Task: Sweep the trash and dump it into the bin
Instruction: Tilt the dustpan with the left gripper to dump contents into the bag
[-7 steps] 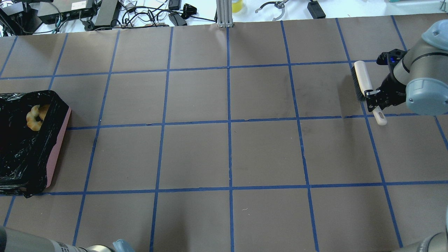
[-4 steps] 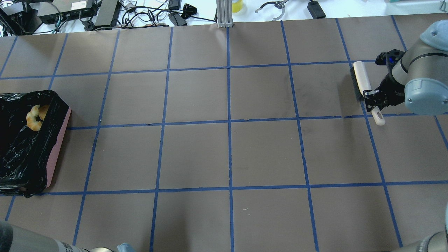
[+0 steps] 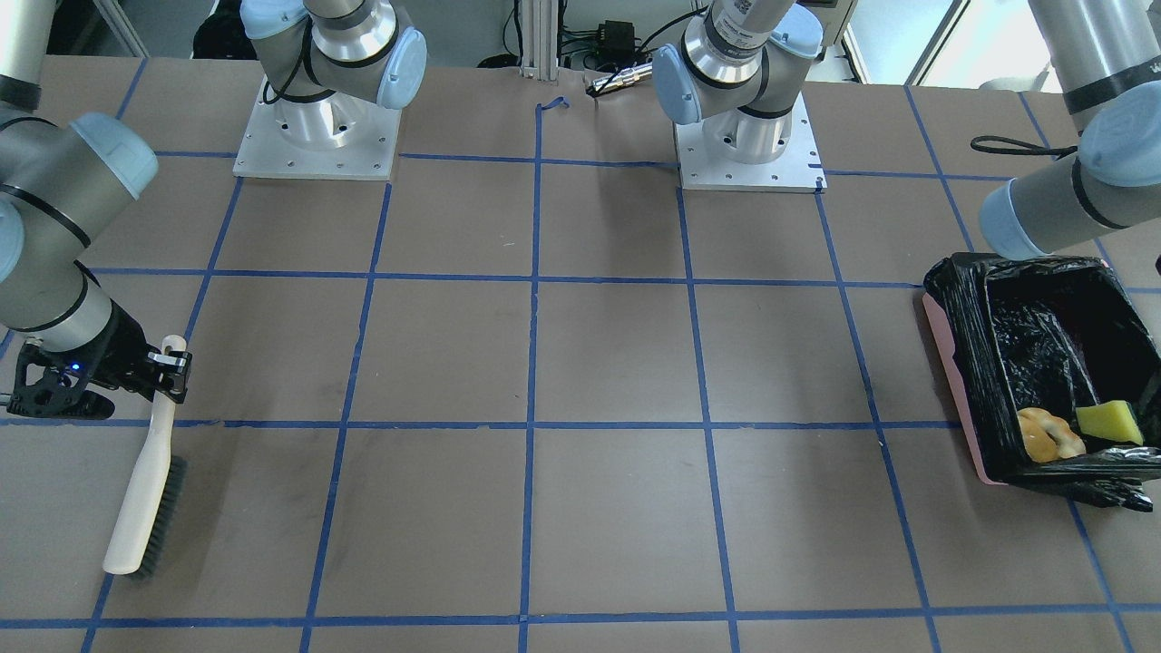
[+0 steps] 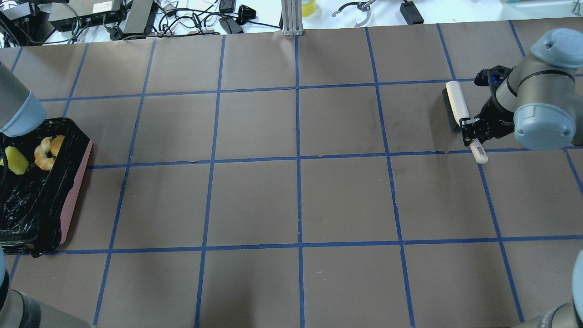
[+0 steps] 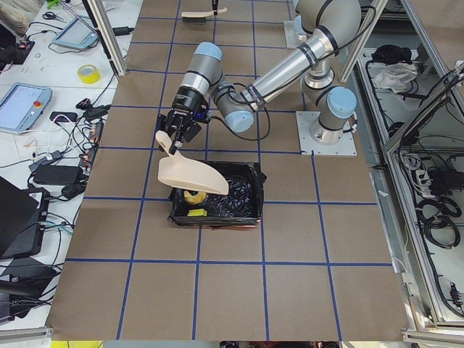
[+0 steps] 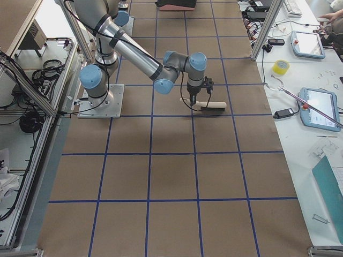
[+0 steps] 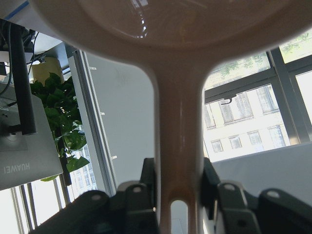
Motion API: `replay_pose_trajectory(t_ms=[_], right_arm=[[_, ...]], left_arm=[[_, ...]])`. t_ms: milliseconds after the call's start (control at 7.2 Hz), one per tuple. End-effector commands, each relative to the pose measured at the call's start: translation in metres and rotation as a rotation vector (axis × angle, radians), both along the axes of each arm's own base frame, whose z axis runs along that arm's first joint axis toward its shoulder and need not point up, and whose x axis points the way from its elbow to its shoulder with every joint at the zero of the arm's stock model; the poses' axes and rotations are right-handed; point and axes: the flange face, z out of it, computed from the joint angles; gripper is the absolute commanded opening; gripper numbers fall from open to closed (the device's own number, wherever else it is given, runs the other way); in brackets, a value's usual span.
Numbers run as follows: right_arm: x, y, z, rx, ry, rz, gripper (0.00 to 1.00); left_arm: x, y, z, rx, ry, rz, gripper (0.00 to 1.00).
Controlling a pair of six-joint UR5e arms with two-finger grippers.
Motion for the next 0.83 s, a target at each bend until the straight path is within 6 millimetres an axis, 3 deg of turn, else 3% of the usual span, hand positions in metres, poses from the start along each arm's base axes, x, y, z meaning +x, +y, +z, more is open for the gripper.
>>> replay_pose_trajectory(t_ms=[0, 139, 278, 417, 694], right_arm=[[0.001, 0.0, -0.004, -0.013, 0.001, -0.004, 0.35], [0.001, 0.0, -0.003, -0.014, 0.001, -0.006, 0.6], [0.001, -0.001, -0.003, -0.018, 0.001, -0.005, 0.77], [0.0, -0.002, -0.003, -0.018, 0.001, -0.005, 0.82], [-0.002, -0.009, 0.008, -0.059, 0.009, -0.004, 0.85]], left_arm=[[-0.053, -0.037, 0.038, -0.124, 0.092, -0.127, 0.0], [-0.072, -0.052, 0.042, -0.166, 0.187, -0.229, 0.0], [-0.086, -0.066, 0.031, -0.261, 0.331, -0.305, 0.0], [-0.093, -0.076, 0.017, -0.356, 0.502, -0.307, 0.0], [-0.115, -0.088, -0.016, -0.405, 0.812, -0.126, 0.0]])
